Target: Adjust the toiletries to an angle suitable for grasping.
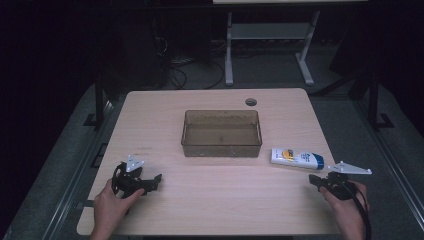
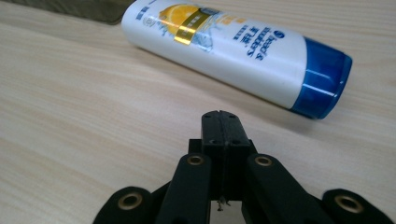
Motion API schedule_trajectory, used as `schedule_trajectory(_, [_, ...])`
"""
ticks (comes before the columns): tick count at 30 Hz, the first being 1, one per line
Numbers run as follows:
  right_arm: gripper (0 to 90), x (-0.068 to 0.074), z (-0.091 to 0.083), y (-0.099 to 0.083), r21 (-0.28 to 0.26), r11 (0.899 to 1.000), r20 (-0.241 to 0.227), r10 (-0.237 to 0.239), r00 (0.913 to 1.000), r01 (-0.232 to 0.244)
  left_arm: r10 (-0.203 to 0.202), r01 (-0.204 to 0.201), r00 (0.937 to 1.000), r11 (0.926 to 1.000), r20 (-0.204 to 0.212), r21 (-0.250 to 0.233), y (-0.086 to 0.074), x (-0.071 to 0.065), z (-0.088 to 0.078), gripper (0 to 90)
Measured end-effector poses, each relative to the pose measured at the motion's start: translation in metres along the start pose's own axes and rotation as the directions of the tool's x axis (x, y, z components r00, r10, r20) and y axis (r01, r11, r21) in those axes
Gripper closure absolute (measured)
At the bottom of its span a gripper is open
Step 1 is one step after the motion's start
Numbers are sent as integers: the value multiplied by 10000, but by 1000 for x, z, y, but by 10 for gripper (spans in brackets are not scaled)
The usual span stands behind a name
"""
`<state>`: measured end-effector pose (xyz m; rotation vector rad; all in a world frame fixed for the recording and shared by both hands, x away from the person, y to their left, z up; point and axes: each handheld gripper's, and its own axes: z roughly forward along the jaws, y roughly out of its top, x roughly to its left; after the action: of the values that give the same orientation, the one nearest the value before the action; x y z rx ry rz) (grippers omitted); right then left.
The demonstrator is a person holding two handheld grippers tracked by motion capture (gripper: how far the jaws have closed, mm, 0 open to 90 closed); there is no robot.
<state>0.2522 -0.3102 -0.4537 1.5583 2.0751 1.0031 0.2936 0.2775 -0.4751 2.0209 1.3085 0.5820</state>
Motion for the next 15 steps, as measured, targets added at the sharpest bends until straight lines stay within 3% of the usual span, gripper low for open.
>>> schedule_trajectory(6, [900,-6,2,4,-38,10000,110,19,9999,-19,-4,4,10000,10000,2,-5,0,0,0,130])
schedule_trajectory(15, [900,-22,3,10,-268,9986,441,475,9979,-463,33,-33,10000,10000,5,26,0,0,0,130])
